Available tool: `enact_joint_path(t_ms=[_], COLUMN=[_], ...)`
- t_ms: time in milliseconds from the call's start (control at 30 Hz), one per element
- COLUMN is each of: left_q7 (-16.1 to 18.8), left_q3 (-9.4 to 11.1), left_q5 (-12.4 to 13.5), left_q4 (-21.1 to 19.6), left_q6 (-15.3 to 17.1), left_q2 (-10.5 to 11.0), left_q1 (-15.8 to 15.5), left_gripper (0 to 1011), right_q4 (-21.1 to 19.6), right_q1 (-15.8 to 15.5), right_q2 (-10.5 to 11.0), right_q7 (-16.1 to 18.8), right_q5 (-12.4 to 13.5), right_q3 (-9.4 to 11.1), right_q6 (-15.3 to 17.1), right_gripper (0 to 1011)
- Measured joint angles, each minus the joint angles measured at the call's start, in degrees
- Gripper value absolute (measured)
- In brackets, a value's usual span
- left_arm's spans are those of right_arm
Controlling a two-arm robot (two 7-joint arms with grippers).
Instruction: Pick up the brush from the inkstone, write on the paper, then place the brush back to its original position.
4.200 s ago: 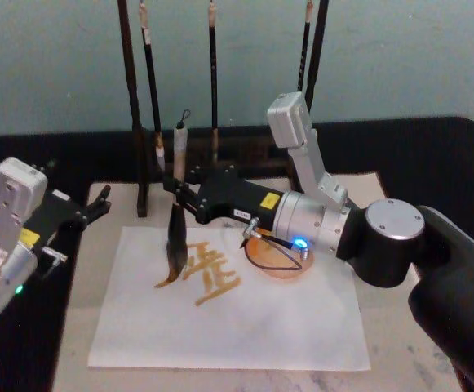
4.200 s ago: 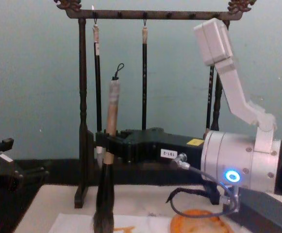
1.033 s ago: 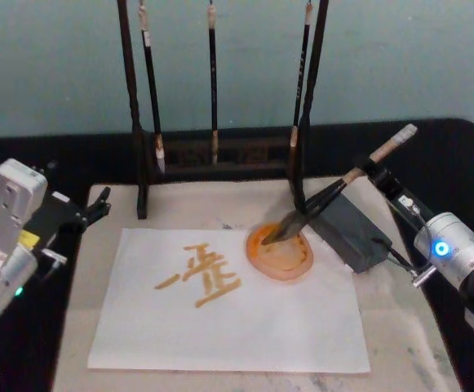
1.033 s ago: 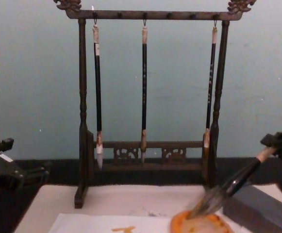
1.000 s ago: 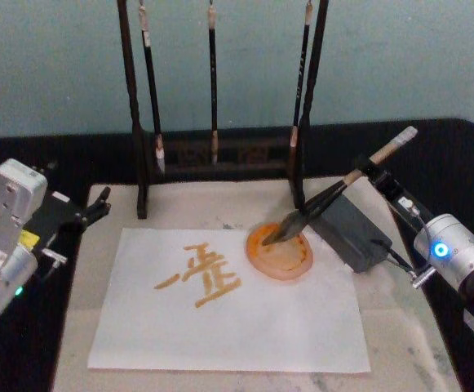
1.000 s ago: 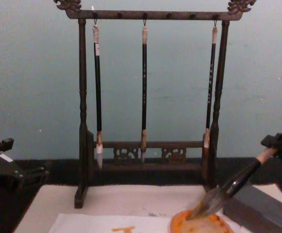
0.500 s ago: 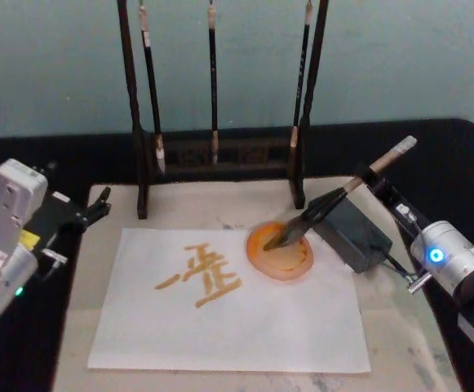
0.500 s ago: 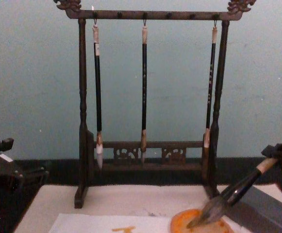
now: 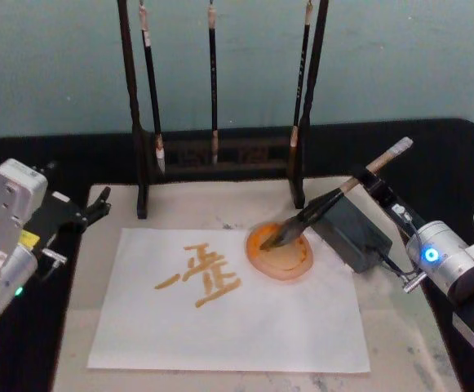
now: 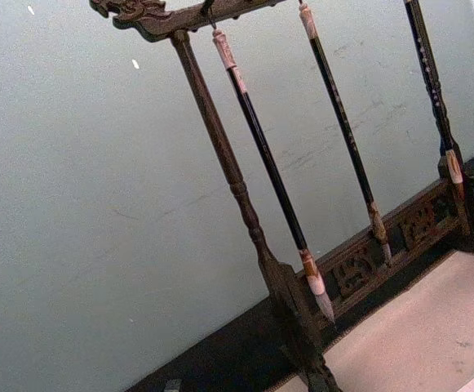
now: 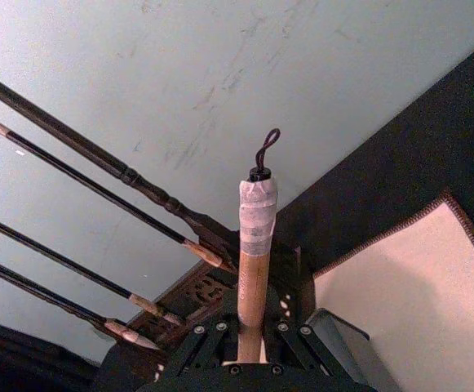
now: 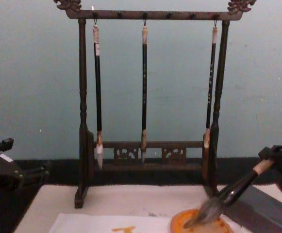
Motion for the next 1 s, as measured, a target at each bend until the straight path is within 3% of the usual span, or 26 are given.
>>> enact_joint_path(t_ms=[333,700,900,1000], left_q7=[0.0,0.0,0.0,0.0], left_q3=[0.0,0.0,0.0,0.0], left_q5=[0.0,0.0,0.0,0.0], left_q4=[0.0,0.0,0.0,0.0], left_q6=[0.0,0.0,0.0,0.0], left_q2=[0.0,0.0,0.0,0.0], left_q1=[0.0,0.0,0.0,0.0], left_gripper=[1010,1010,1010,1009], right_q4=[0.35,0.35,0.32,0.3], right_q1=[0.48,0.48,0.45,0.44], right_q2=[0.65,0.63,0.6,0.59], right_q7=[-0.72,-0.71,-0.68,-0.66], right_q5=[0.85,0.86,0.85,0.84], right_q3=[-1.31,-1.26,-1.22,-1.2], right_q6=[-0.62,-0.64,-0.62,-0.61], right_gripper=[174,179,324,444])
